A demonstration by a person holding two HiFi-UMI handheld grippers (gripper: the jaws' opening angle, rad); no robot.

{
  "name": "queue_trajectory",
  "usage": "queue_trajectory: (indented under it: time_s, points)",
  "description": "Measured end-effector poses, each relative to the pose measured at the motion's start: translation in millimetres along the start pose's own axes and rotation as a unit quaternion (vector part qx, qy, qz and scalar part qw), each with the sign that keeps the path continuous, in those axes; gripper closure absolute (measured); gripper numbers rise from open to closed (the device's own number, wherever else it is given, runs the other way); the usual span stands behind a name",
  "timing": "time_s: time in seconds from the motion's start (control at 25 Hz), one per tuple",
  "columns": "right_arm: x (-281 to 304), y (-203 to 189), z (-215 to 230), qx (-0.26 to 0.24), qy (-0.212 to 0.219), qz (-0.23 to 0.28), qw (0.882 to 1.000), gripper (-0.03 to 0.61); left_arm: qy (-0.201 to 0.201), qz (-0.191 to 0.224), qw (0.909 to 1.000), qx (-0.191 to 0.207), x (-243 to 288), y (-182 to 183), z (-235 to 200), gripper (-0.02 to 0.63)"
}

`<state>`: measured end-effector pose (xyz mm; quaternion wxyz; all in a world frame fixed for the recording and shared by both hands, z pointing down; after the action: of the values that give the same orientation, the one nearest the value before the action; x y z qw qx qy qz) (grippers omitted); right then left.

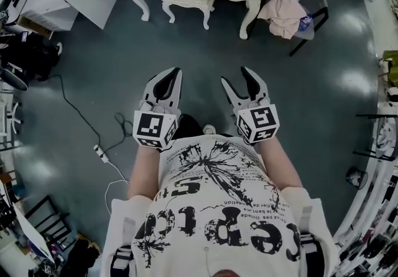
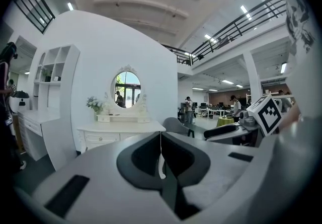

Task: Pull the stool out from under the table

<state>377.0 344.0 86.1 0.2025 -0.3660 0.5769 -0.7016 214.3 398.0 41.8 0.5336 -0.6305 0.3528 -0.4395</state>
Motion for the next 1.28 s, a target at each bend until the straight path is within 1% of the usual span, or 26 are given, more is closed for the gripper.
queue_trajectory:
  time_s: [0.16, 0.32, 0.4, 0.52, 0.6, 0.72, 1.0, 1.12, 1.28]
  points:
    - [31, -4, -3, -0.008, 0.001, -0.013, 1.0, 0.319, 0.014, -0.009, 0.9998, -0.013, 6, -11, -31, 0.592]
    - [67, -10, -4, 0.008, -0.016, -0.026, 1.0, 0.319, 0.011, -0.021, 0.9995, -0.02, 14, -24, -64, 0.592]
    - [93, -9, -2, 0.012, -0.025, -0.029, 0.999, 0.319, 0.006, -0.025, 0.9995, -0.02, 25, -27, -90, 0.592]
    - [144, -1, -1, 0.01, -0.039, -0.034, 0.999, 0.319, -0.004, -0.03, 0.9993, -0.023, 52, -27, -141, 0.592]
    - [180, 7, 0, 0.011, -0.052, -0.037, 0.998, 0.319, -0.015, -0.03, 0.9991, -0.024, 73, -22, -179, 0.592]
    - [230, 20, -2, 0.017, -0.077, -0.041, 0.996, 0.319, -0.044, -0.027, 0.9985, -0.018, 106, -10, -235, 0.592]
    - [349, 42, 3, 0.044, -0.136, -0.058, 0.988, 0.319, -0.102, -0.041, 0.9939, -0.009, 182, 6, -361, 0.592]
    - [395, 46, 8, 0.057, -0.154, -0.067, 0.984, 0.319, -0.12, -0.052, 0.9914, -0.008, 208, 2, -403, 0.592]
    - [450, 46, 19, 0.064, -0.166, -0.083, 0.981, 0.319, -0.136, -0.064, 0.9884, -0.02, 236, -10, -441, 0.592]
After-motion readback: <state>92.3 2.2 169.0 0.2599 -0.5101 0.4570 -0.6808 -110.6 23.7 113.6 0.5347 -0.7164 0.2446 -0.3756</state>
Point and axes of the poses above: the fingertips, and each gripper's own axes: x forward along the fingers, z to its right, y out of its top, the point moved 3 cm from there along -x, backward along the fingers, and after that the axes turned 9 degrees about -y, right-handed, at the moved point
